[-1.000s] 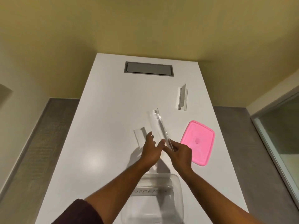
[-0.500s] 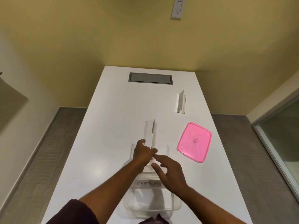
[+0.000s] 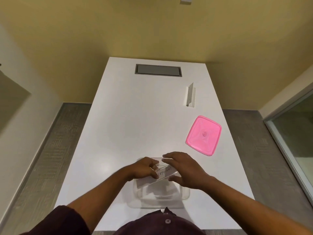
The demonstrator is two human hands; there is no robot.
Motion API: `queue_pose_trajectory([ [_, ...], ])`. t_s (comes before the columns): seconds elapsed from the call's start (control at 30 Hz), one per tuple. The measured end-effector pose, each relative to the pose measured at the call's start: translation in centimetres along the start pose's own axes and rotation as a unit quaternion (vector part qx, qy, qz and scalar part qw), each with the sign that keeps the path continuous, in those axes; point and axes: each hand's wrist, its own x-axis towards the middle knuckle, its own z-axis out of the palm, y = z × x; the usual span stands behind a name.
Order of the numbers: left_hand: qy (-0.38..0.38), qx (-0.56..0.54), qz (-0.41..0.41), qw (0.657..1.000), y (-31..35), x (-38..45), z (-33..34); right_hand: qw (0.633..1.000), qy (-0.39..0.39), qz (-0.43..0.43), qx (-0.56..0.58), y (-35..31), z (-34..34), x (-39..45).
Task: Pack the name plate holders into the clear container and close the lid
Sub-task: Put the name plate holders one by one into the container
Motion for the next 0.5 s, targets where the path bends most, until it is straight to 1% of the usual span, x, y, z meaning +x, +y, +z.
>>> queue_pose_trajectory([
  [0.07,-0.009,0.021,0.004,1.0,-0.4,0.1,0.5,1.0,-0.025,0.015,0.005,0.0,1.0,-0.3],
  [0.2,-0.016,0.068,0.016,0.997,-1.0,0.1,1.0,0.998,-0.025,0.06,0.012,-0.4,2.4,-1.1],
  [0.27,0.013,0.13,0.039,0.991,-1.7,-0.2,1.2,0.995,-0.029,0.089,0.02,-0.7,3.0,-1.6],
  [0.4,0.099,0.244,0.089,0.961,-4.2,-0.6,1.9,0.985,-0.039,0.166,0.037,-1.1,4.1,-3.0],
  [0.5,0.107,0.29,0.098,0.946,-5.2,-0.3,3.1,0.979,-0.083,0.183,0.037,-1.6,5.0,-3.4],
])
